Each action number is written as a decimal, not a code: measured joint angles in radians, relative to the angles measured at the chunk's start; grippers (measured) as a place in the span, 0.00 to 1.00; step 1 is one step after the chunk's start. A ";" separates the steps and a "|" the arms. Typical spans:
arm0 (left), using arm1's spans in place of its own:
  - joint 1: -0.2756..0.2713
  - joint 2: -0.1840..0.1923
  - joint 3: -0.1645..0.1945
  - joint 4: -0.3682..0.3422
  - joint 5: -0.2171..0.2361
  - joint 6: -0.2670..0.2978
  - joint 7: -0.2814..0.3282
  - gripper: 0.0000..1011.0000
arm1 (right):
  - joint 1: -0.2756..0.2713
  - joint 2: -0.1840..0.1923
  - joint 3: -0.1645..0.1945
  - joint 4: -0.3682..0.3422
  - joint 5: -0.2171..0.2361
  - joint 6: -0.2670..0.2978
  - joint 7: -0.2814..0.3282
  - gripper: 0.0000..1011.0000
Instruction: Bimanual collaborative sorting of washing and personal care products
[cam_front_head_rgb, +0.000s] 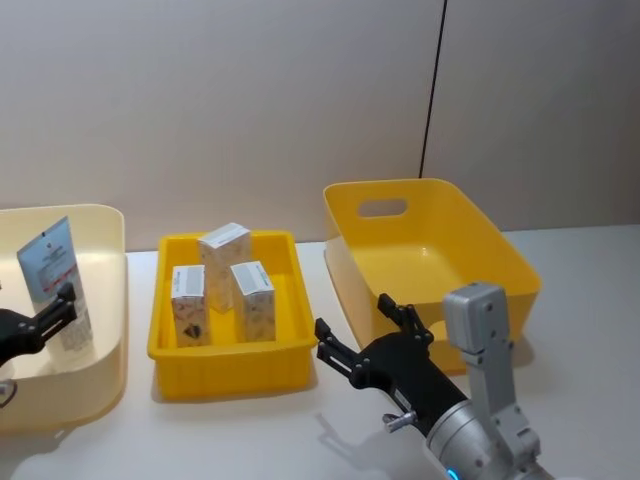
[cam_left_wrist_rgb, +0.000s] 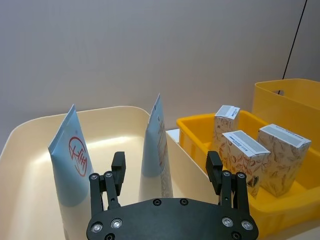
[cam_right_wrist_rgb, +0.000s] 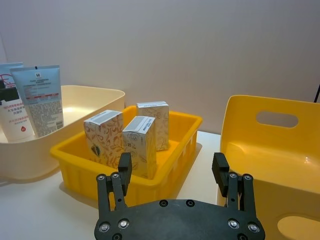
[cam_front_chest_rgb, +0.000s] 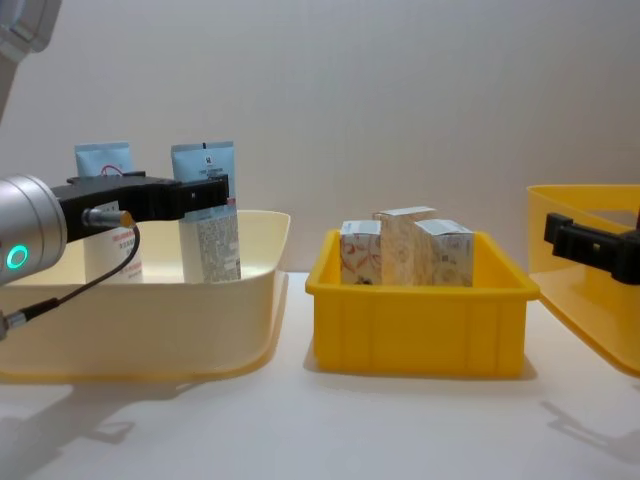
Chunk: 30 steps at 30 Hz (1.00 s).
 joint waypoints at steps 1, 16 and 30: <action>-0.003 -0.001 -0.001 0.005 -0.004 0.002 -0.005 0.99 | 0.000 0.000 0.000 0.000 0.000 0.000 0.000 0.99; -0.081 -0.033 -0.006 0.129 -0.053 0.020 -0.100 0.99 | 0.000 0.000 0.000 0.000 0.000 0.000 0.000 0.99; -0.178 -0.093 0.008 0.297 -0.049 -0.024 -0.145 0.99 | 0.000 0.000 0.000 0.000 0.000 0.000 0.000 0.99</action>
